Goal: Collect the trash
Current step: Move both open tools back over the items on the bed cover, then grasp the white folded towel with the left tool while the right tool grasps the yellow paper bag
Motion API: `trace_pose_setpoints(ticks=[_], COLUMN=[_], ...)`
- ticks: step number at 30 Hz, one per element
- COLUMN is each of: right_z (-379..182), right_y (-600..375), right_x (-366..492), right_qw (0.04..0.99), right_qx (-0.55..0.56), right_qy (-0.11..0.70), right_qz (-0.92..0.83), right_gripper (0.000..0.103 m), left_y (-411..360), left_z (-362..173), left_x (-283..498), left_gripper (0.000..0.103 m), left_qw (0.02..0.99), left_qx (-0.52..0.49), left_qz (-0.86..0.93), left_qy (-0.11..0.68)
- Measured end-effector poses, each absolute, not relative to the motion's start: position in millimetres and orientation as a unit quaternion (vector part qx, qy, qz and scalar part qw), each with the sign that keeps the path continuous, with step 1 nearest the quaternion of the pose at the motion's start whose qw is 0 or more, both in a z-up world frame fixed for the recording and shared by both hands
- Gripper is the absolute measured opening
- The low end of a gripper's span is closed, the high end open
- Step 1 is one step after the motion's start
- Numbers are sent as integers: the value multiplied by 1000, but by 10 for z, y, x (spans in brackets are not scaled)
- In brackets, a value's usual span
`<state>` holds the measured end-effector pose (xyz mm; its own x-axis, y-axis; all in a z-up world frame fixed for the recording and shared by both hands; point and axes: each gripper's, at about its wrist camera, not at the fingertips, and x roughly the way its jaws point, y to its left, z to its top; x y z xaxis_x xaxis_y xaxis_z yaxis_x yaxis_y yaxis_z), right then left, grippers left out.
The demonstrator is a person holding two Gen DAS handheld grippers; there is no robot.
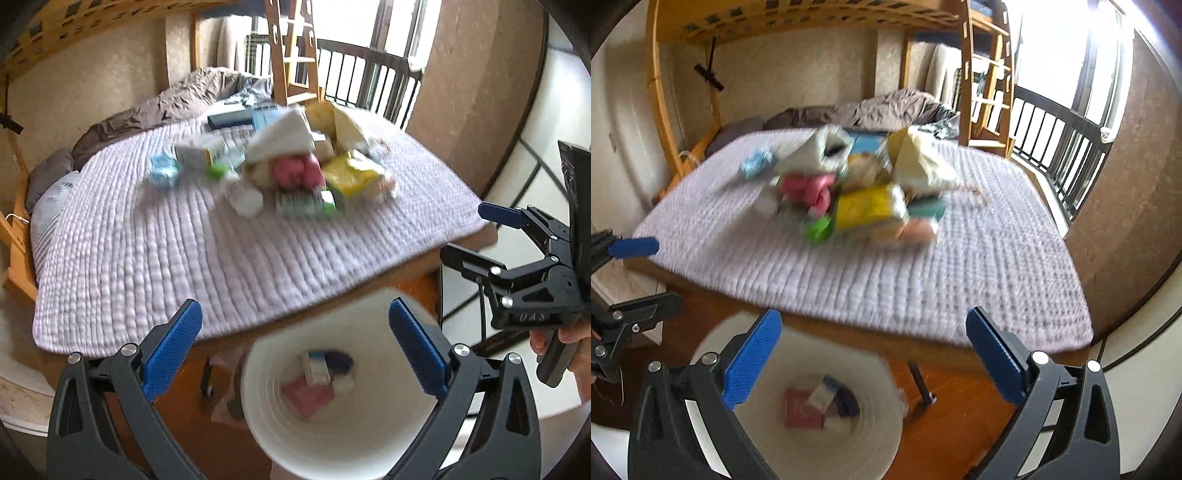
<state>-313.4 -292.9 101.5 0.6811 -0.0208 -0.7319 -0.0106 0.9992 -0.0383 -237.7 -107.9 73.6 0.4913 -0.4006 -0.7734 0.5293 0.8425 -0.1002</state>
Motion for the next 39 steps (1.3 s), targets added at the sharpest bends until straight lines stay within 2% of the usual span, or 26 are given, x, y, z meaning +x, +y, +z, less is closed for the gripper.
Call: trace_pose_setpoints(ticks=[13,27,39], right_z=[1292,1037,751], right_y=[-3262,-3598,-3542], right_x=[-2089,-844,-459], right_qw=[926,903,882], right_qx=[-19,4,-2], right_qy=[377,428,466], right_qz=[1,36,73], right_gripper=[99,99,98], left_y=[-1356,-1710,-1934], left_z=[976,847,675], left_x=[-1587,-894,-689], left_gripper=[102,102,102], left_qw=[879,868,846], left_qx=[66,50,57], left_qz=[-253,-261,-291], left_qy=[399,420,443])
